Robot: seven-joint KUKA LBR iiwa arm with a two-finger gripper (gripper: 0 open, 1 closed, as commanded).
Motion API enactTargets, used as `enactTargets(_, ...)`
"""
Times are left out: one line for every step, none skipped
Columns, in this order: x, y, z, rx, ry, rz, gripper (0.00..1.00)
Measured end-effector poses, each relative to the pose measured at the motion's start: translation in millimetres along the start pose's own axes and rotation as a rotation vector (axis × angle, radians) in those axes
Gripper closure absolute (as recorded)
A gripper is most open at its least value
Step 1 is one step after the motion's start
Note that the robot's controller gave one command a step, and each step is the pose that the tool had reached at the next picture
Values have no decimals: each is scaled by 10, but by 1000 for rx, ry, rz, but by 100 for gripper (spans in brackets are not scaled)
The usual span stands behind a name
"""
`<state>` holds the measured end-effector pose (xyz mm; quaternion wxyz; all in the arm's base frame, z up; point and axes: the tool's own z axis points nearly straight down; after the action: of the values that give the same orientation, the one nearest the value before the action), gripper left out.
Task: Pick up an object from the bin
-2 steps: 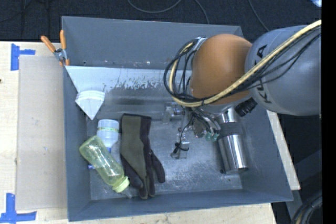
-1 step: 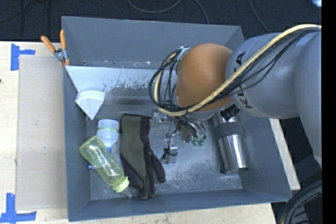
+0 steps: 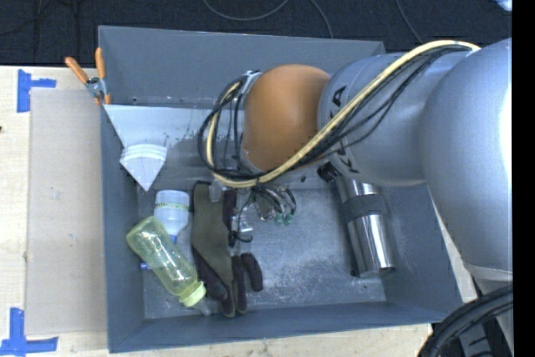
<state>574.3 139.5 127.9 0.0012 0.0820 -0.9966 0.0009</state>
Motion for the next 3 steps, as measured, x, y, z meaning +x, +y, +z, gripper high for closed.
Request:
enactTargets(431, 111, 80, -5, 0, -28, 0)
enactTargets(776, 130, 397, -1, 0, -5, 0)
enactTargets(438, -66, 563, -7, -3, -501, 100)
